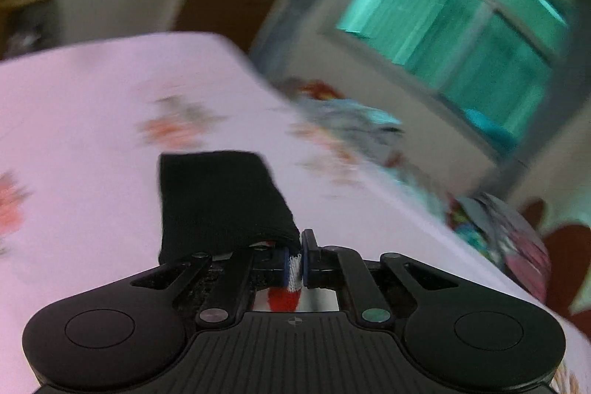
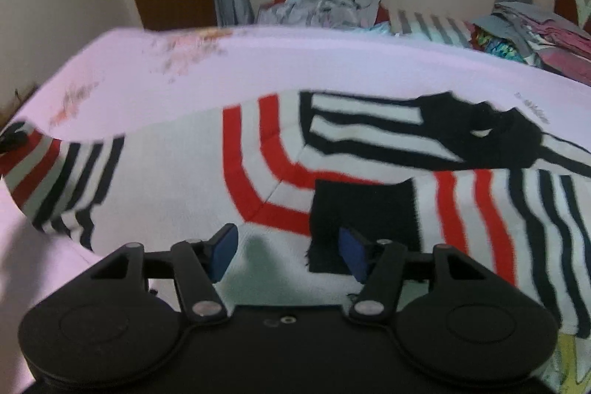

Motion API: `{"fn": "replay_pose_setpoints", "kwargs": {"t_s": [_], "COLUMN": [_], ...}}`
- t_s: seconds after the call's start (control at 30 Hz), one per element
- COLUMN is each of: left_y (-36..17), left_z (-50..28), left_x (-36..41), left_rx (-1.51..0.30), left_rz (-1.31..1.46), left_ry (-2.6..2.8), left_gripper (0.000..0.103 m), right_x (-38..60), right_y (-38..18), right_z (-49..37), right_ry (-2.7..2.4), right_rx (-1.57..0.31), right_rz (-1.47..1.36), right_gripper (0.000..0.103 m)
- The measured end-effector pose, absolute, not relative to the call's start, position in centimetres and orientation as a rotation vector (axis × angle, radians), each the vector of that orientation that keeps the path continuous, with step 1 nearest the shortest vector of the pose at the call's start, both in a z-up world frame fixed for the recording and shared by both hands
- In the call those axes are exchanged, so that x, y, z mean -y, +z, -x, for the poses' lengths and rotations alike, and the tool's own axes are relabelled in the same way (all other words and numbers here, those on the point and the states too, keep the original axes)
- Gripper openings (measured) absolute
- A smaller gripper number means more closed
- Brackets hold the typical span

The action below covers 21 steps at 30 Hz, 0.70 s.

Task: Fold small clothes
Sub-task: 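Lift the sleeve with the left tool, fold it across the body, release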

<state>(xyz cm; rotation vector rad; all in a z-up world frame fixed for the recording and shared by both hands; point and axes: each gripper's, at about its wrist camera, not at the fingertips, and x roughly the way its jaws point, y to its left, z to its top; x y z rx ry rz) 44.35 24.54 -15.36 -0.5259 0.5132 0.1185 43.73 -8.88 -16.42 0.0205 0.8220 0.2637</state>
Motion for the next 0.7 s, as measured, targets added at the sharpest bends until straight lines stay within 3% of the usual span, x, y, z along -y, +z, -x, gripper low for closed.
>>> {"fn": "replay_pose_setpoints", "kwargs": {"t_s": [0.2, 0.43, 0.63, 0.67, 0.7], "left_y": [-13.3, -16.1, -17.0, -16.5, -15.9], "left_z": [-47.3, -48.7, -47.5, -47.2, -46.8], "left_x": [-13.4, -0.3, 2.3, 2.0, 1.8], "left_rx": [-0.540, -0.691, -0.758, -0.753, -0.744], "left_rz": [0.408, 0.206, 0.062, 0.055, 0.054], "left_ry": [-0.181, -0.439, -0.441, -0.433, -0.425], "left_gripper": [0.006, 0.006, 0.007, 0.014, 0.030], "right_x": [13.7, 20.8, 23.2, 23.1, 22.9], "right_y": [-14.8, -15.0, -15.2, -15.1, -15.1], "right_z": [-42.6, -40.9, -40.2, -40.3, -40.4], "right_ry": [0.186, 0.055, 0.046, 0.055, 0.067], "right_rx": [-0.788, -0.798, -0.808, -0.806, -0.805], "right_rz": [-0.078, -0.160, -0.229, -0.231, -0.231], "right_gripper": [0.060, 0.060, 0.063, 0.066, 0.068]}}
